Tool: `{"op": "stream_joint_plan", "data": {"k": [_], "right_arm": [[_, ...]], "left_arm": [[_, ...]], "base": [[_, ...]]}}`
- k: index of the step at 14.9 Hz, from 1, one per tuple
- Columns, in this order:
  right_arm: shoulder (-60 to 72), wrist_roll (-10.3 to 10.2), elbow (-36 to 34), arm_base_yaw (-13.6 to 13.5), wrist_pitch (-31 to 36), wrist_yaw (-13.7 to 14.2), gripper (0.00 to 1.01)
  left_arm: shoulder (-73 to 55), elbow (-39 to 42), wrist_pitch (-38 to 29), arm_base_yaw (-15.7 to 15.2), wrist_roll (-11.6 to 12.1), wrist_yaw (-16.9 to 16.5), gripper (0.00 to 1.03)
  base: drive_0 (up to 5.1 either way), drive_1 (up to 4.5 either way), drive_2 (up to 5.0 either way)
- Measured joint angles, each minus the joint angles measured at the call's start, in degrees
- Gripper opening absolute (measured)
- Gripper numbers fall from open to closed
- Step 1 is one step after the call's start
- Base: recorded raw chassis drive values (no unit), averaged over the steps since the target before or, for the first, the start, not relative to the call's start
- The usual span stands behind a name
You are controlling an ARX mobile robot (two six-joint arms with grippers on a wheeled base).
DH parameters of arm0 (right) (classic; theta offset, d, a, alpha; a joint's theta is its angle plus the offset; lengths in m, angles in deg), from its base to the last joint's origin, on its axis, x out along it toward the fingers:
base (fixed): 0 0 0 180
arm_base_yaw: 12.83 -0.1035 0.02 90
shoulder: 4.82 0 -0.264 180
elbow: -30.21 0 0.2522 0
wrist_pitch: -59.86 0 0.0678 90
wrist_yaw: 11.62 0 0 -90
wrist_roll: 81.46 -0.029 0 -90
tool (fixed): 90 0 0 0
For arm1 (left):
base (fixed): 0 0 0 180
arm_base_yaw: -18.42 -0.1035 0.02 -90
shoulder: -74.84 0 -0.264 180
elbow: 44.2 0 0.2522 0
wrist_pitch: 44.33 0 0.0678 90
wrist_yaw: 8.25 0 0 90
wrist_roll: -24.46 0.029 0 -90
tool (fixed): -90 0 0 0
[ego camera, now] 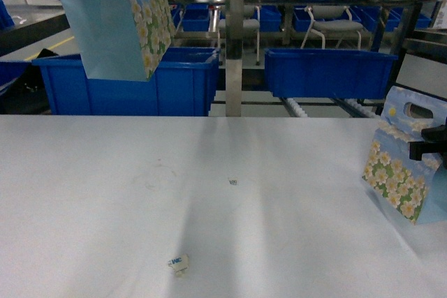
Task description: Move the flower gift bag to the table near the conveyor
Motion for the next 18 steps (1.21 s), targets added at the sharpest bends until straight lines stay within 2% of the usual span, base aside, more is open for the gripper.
{"op": "stream_joint_plan", "data": {"k": [2, 4, 13, 18], "right_arm": [[2.4, 0.0, 0.4, 2.0, 1.2, -0.3, 0.02], [4.2, 0.0, 0.4, 2.8, 2.5, -1.2, 0.02], [5.2, 0.0, -3.8, 3.1, 4.9, -2.6, 0.03], [4.7, -0.1, -4.0, 3.4, 4.5, -2.7, 0.63]], "left_arm": [[0.0, 0.0, 0.0, 0.0, 0.0, 0.0, 0.02], [0.0, 0.0, 0.0, 0.0, 0.0, 0.0, 0.02], [0.0, 0.0, 0.0, 0.0, 0.0, 0.0, 0.02], [0.0, 0.0, 0.0, 0.0, 0.0, 0.0, 0.02]], "base": [[0.0, 0.0, 0.0], [0.0, 0.0, 0.0], [0.0, 0.0, 0.0], [0.0, 0.0, 0.0]]}}
